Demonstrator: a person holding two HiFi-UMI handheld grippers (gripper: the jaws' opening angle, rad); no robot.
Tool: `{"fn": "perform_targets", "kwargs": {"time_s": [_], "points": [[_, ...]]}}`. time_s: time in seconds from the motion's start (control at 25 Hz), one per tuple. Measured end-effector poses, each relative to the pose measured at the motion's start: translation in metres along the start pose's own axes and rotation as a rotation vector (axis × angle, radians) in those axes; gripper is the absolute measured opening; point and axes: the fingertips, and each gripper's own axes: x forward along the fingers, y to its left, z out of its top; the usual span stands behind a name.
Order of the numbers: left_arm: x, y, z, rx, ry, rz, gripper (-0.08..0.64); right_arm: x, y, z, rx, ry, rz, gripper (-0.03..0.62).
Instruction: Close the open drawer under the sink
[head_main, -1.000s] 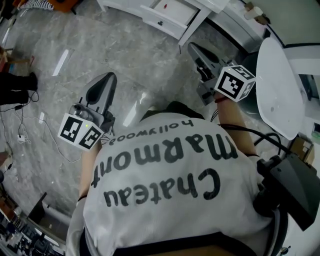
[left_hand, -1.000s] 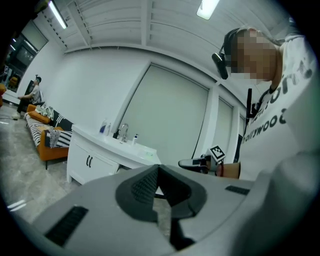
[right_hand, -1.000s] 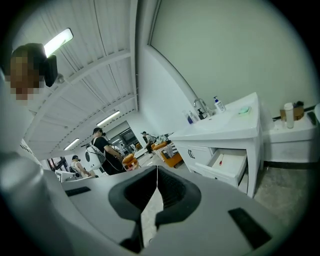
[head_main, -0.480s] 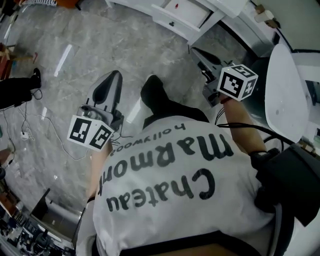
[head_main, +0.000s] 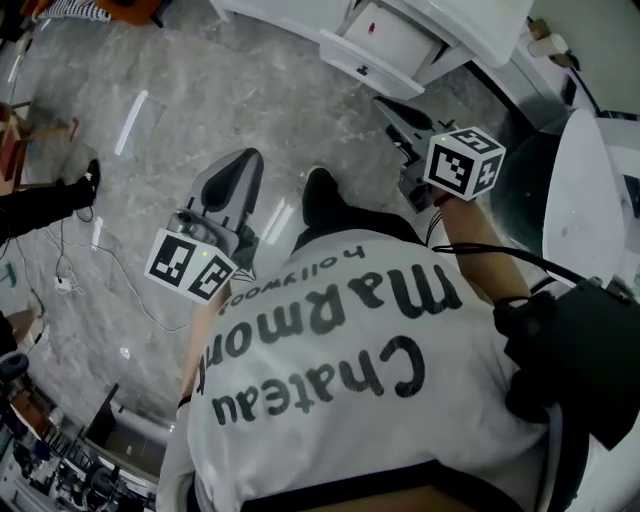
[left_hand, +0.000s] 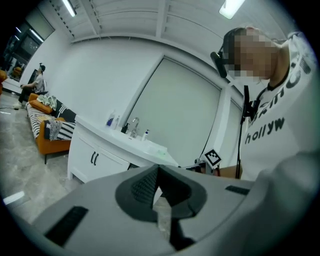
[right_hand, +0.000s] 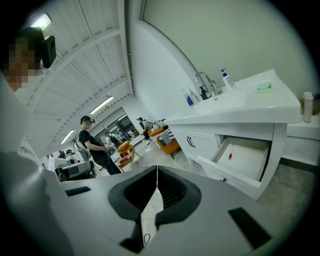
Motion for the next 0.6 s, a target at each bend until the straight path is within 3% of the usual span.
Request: {"fn": "perform_targets", "kwargs": {"time_s": [0.24,0.48,0.6], "points": [[0.045,0.036,0.013,0.039,0.072,-0.079,0.008,0.033,-0.039,0.027,0.051,-0.032,-0.06,0.012],[0.076,0.071,0.025,-0.078,0.053,-0.057,0.008,0.052,-0.053,0.036,0.061,-0.043,-0.088,0.012],[0.088,0.073,0.015,-0.056,0.102,-0.1,0.008,0.063,-0.055,0.028,0.036,-0.029,-0.107,0.014]]}}
